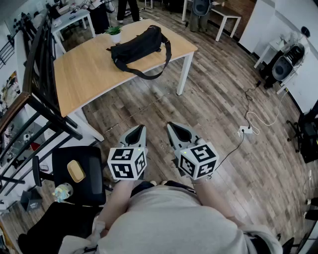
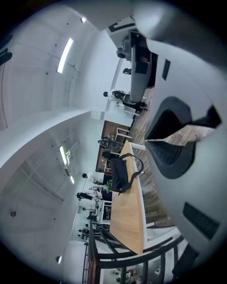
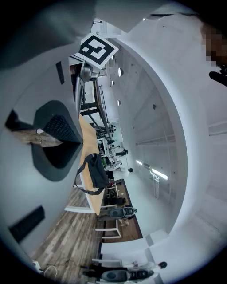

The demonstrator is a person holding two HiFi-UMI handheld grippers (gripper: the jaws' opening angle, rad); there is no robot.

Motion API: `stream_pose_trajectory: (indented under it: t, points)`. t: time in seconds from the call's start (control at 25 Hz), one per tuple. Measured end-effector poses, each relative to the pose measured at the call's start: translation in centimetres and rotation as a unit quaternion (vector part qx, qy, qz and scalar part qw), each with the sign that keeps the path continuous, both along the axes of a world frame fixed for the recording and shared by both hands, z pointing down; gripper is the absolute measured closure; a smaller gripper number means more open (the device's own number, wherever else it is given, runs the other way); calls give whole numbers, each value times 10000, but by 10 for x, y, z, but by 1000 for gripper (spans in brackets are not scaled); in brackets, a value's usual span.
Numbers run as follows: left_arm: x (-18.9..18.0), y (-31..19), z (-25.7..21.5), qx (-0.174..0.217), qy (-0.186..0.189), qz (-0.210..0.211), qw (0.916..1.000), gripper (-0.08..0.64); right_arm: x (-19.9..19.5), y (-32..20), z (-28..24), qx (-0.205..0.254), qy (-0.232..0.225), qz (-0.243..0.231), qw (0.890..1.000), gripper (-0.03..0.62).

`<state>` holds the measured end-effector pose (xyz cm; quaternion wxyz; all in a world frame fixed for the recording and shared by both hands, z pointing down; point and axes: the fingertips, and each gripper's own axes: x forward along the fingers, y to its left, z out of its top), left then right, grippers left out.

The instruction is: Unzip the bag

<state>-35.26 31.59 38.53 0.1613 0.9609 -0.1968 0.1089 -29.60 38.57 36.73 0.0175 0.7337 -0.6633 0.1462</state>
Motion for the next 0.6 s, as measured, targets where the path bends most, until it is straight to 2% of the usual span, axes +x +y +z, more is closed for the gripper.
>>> stream_pose_trajectory:
  t: [0.28,0.6]
  points:
    - [1,0,-11,179,35,76,9998,531,3,2,-5,26,91,102,9999,589]
    - [-5,5,-8,357,5,407,9985,531,-4,8,3,235,-211,58,9995,586]
